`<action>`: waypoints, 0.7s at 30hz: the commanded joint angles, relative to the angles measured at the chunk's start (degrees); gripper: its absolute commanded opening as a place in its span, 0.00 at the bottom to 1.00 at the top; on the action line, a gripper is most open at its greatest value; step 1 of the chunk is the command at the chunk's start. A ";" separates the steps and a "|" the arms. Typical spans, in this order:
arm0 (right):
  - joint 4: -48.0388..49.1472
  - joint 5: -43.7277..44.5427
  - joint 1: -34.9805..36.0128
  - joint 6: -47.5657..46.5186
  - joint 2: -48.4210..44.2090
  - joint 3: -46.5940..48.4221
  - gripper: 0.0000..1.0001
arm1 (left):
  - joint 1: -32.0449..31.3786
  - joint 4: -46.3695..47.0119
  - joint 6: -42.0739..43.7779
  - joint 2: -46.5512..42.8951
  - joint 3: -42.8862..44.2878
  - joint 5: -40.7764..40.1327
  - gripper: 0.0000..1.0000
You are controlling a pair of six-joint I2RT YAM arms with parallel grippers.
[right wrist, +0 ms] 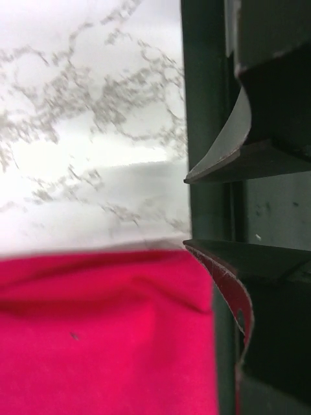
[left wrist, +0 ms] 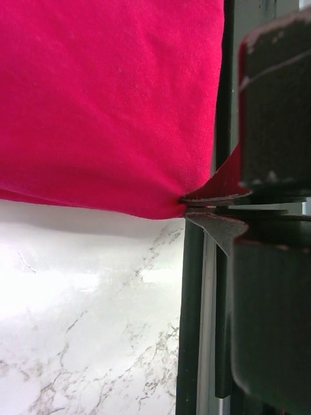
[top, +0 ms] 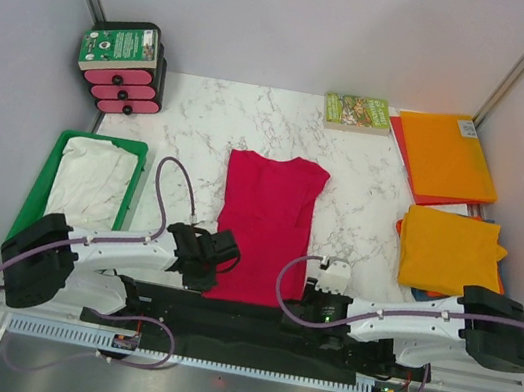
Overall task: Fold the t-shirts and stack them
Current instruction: Grab one side of the 2/3 rectangular tshirt with both arms
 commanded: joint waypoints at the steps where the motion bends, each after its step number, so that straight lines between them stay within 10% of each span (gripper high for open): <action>1: 6.29 -0.81 -4.28 -3.16 -2.45 -2.08 0.46 | -0.19 3.05 1.33 1.98 -1.14 1.19 0.02; 21: 2.78 0.60 -3.50 -5.28 0.98 5.13 0.46 | -0.19 2.79 1.24 0.74 -1.76 0.49 0.02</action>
